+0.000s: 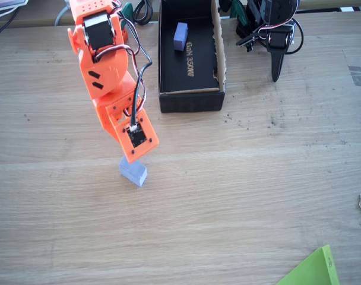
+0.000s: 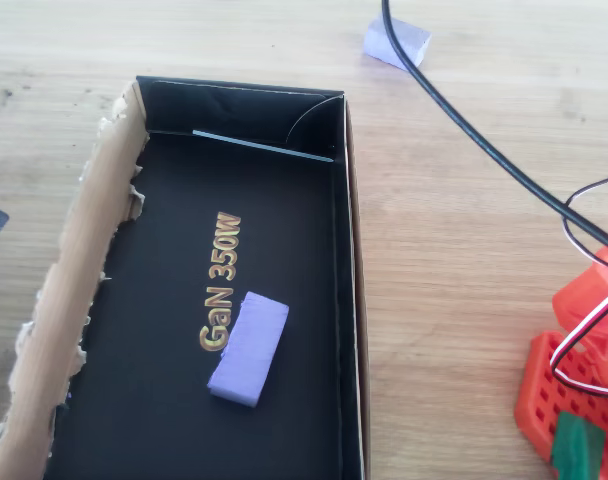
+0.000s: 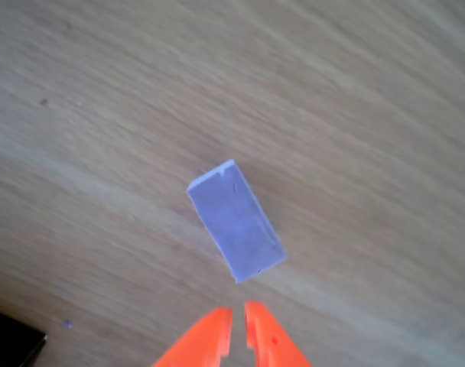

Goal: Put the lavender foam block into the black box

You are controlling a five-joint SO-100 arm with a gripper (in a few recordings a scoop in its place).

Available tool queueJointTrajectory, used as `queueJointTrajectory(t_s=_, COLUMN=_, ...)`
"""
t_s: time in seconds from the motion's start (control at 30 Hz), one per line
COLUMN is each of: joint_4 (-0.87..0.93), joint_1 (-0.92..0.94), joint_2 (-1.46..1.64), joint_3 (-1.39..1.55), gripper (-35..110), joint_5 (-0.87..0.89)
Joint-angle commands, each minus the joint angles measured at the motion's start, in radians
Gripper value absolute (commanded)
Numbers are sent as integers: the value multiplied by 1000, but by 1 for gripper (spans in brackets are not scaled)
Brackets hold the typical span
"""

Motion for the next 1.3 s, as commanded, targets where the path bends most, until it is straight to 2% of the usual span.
queueJointTrajectory(t_s=0.0, joint_4=-6, joint_1=28, joint_2=-2, joint_3=-77, gripper=0, joint_5=-11)
queueJointTrajectory(t_s=0.93, joint_4=-12, joint_1=12, joint_2=-64, joint_3=-124, gripper=0, joint_5=-6)
queueJointTrajectory(t_s=1.07, joint_4=-41, joint_1=18, joint_2=-60, joint_3=-124, gripper=12, joint_5=-55)
queueJointTrajectory(t_s=1.27, joint_4=-49, joint_1=21, joint_2=-58, joint_3=-124, gripper=18, joint_5=-83)
